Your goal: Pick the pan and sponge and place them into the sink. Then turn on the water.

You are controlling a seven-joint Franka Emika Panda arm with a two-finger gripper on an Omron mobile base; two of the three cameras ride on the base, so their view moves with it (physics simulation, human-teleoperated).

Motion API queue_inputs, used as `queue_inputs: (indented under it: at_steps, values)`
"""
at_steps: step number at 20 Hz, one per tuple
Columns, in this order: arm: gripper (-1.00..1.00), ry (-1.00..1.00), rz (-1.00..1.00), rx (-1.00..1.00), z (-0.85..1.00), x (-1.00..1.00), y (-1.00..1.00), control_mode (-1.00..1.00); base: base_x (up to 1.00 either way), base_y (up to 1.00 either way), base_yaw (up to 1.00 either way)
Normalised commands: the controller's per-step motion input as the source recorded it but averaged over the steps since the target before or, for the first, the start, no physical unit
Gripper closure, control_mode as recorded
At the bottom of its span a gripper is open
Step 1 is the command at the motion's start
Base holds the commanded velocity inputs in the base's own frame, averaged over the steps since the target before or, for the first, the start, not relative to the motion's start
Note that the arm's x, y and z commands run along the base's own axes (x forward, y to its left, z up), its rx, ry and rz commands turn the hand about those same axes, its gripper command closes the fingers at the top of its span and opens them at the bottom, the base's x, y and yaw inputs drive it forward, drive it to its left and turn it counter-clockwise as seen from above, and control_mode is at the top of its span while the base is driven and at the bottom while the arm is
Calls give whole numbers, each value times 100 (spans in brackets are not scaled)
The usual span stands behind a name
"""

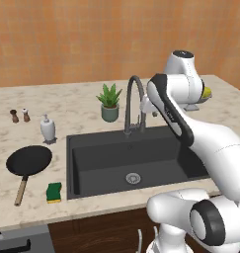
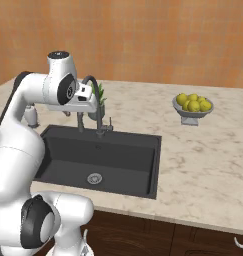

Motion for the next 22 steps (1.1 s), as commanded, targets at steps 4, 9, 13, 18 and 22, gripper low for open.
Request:
queue_inputs:
  at_steps: [4,9,13,18,22]
  values:
    - [-100,4,-4,-5,-14,-4,36,-100,0,0,0]
    - [-100,9,-11,-12,-23,-4,100,-100,0,0,0]
    - [-100,17,-6,-3,-6,0,99,-100,0,0,0]
    - [-100,15,-1,-2,-10,0,87,-100,0,0,0]
    - [-100,8,0,0,-31,1,64,-100,0,0,0]
